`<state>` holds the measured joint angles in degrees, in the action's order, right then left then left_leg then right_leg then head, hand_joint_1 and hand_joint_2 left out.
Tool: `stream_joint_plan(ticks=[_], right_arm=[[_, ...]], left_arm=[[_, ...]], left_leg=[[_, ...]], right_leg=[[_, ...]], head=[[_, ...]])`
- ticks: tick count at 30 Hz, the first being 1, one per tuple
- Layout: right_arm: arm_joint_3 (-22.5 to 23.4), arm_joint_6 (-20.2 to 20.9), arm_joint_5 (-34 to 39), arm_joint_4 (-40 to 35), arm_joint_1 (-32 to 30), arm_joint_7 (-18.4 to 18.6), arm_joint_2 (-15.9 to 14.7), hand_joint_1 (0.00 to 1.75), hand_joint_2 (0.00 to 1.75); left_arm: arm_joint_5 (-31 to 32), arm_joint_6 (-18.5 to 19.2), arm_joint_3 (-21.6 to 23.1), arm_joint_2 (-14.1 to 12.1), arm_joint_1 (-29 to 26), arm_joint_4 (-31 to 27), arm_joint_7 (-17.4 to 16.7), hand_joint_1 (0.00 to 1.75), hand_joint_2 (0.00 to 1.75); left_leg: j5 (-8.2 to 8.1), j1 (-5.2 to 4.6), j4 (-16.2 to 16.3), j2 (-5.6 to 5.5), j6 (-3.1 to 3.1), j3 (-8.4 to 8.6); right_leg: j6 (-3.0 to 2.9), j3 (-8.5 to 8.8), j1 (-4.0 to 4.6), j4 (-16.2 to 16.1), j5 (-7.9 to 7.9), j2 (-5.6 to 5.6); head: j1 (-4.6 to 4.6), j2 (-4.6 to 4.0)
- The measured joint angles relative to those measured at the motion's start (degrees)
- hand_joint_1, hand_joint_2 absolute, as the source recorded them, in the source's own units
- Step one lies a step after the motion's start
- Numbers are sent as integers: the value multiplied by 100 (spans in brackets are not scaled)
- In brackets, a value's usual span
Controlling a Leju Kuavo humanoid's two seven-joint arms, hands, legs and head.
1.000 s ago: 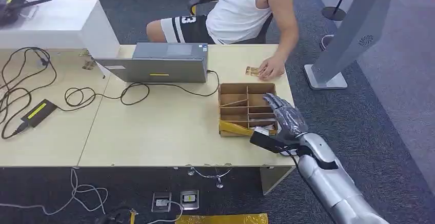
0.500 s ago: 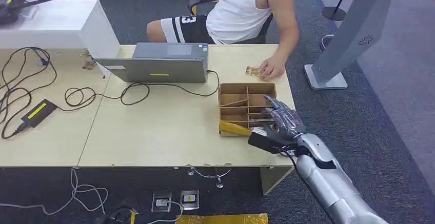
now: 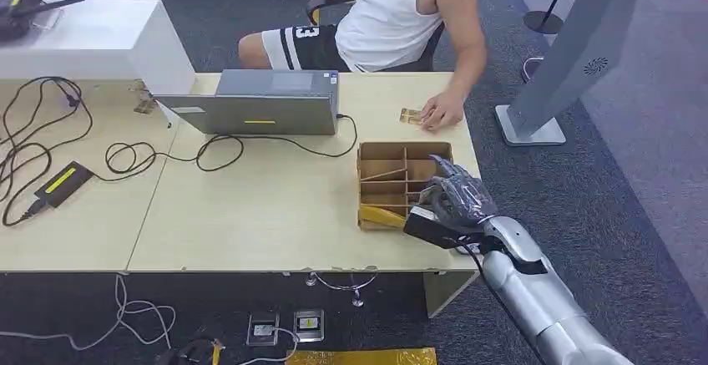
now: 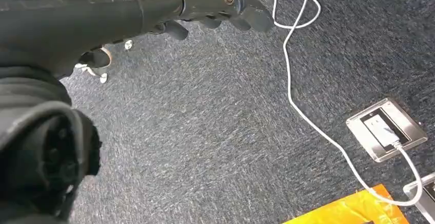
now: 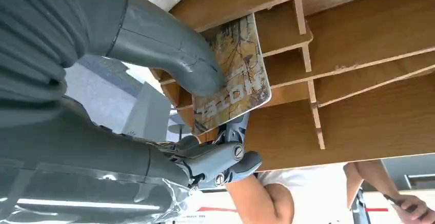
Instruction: Pass the card to the sensor for recognition and then transmit it.
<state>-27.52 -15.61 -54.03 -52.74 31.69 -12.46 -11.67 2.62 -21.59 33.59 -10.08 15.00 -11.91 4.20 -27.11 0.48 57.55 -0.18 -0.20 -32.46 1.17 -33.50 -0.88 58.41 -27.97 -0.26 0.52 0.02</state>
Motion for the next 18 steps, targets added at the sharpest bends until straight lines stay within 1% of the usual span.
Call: stream_joint_plan(ticks=[5, 10, 12, 14, 18], right_arm=[[4, -46, 2, -4, 2, 28, 0, 175, 175], [72, -350, 28, -61, 114, 46, -9, 175, 175], [157, -456, 133, -98, 335, 37, -35, 175, 175], [324, -540, 243, -177, 702, -2, -83, 175, 175], [630, -571, 369, -306, 1436, -120, -206, 175, 175]], left_arm=[[11, -9, 0, 2, -1, 0, 0, 0, 0], [42, -22, 2, 11, -3, 0, 0, 0, 0], [50, -37, 2, 22, -4, 0, 0, 0, 0], [66, -46, 2, 31, -2, 0, 0, 0, 0], [103, -46, 2, 48, -3, 0, -4, 0, 0]], left_leg=[[0, 0, 0, 0, 0, -1], [0, 0, 1, 0, 0, -2], [0, -3, 1, 3, 0, -3], [3, -7, 2, 5, 2, -3], [5, -6, 2, 9, 4, -1]], right_leg=[[0, 0, 0, 0, 0, -1], [0, 0, -1, 0, 1, 1], [-2, -6, -4, 1, 5, 7], [-1, -9, -7, 1, 8, 8], [-1, -6, -5, 1, 9, 8]], head=[[0, 0], [-2, 0], [-2, 0], [4, 0], [2, 0]])
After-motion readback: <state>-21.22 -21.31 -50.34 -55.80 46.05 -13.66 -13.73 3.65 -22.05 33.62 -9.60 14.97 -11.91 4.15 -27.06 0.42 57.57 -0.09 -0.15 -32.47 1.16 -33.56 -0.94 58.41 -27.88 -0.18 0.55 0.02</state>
